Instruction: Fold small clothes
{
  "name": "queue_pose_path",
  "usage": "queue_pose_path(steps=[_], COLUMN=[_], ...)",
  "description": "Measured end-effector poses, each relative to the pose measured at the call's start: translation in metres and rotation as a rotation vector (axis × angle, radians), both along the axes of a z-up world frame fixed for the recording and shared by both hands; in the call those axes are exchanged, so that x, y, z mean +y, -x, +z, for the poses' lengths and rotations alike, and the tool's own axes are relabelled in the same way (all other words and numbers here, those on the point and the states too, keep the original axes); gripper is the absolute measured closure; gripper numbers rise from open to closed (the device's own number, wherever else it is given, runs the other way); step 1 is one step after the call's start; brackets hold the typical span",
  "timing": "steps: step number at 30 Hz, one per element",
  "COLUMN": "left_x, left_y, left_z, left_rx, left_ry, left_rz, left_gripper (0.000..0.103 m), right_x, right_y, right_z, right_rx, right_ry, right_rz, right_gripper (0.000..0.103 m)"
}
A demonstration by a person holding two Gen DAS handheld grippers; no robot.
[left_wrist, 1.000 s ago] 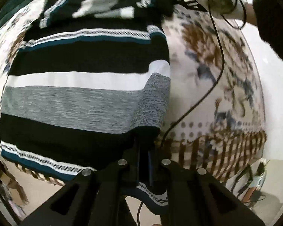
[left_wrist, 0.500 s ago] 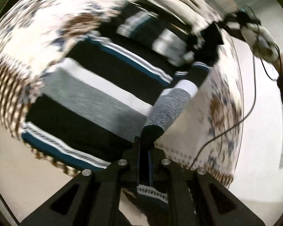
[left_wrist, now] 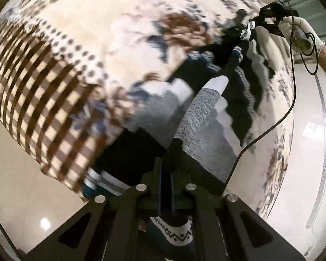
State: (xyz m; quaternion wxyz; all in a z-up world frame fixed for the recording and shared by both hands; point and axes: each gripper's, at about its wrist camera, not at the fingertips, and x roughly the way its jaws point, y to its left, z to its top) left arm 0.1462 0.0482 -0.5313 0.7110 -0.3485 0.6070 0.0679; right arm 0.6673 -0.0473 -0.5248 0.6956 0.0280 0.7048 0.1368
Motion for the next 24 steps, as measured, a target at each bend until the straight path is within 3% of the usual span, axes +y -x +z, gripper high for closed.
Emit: queue_pose_path(steps=[5,6,7,8,9,10,11,13,17,18,19,20,24], left_x=[0.022,0.025,0.031,0.035,0.039,0.044,0.047,0.047,0.031,0.027,0.022,0.019,0.012], left_y=[0.001,0.003,0.005,0.007,0.010,0.014,0.018,0.023,0.021,0.020,0.018,0.016,0.017], left_z=[-0.044,-0.049,-0.055,-0.058,-0.060,-0.060,-0.059,-0.057,-0.061,-0.058,-0.055,-0.054,-0.044], left_rx=[0.054,0.067,0.081,0.090,0.102,0.094,0.076,0.074,0.115,0.116,0.112,0.120,0.115], left_ry=[0.071,0.077,0.097,0.113,0.129,0.165,0.194,0.205,0.160,0.124,0.090,0.074,0.023], left_rz=[-0.021,-0.023,-0.023,-0.021,-0.017,-0.006,0.000,-0.019,-0.104,-0.119,-0.143,-0.158,-0.161], left_gripper=[0.098,0.094,0.092,0.087,0.075,0.070,0.066,0.044,0.046,0.053,0.079,0.089,0.092], right_x=[0.026,0.023,0.019,0.015,0.010,0.004,-0.007,-0.030,-0.090,-0.103,-0.119,-0.131,-0.163], right_y=[0.010,0.013,0.019,0.026,0.037,0.053,0.074,0.126,0.244,0.275,0.315,0.343,0.453], right_z=[-0.048,-0.051,-0.050,-0.047,-0.043,-0.035,-0.026,-0.011,-0.021,-0.030,-0.044,-0.055,-0.108], right_rx=[0.039,0.050,0.058,0.064,0.073,0.079,0.075,0.069,0.166,0.208,0.271,0.322,0.526], right_ry=[0.050,0.044,0.028,0.009,-0.014,-0.039,-0.058,-0.041,-0.002,0.012,0.022,0.015,-0.066], right_rz=[-0.019,-0.030,-0.034,-0.023,-0.002,0.019,0.045,0.106,0.101,0.090,0.064,0.036,-0.100], right_gripper=[0.099,0.094,0.082,0.073,0.056,0.050,0.049,0.047,0.044,0.044,0.044,0.044,0.047])
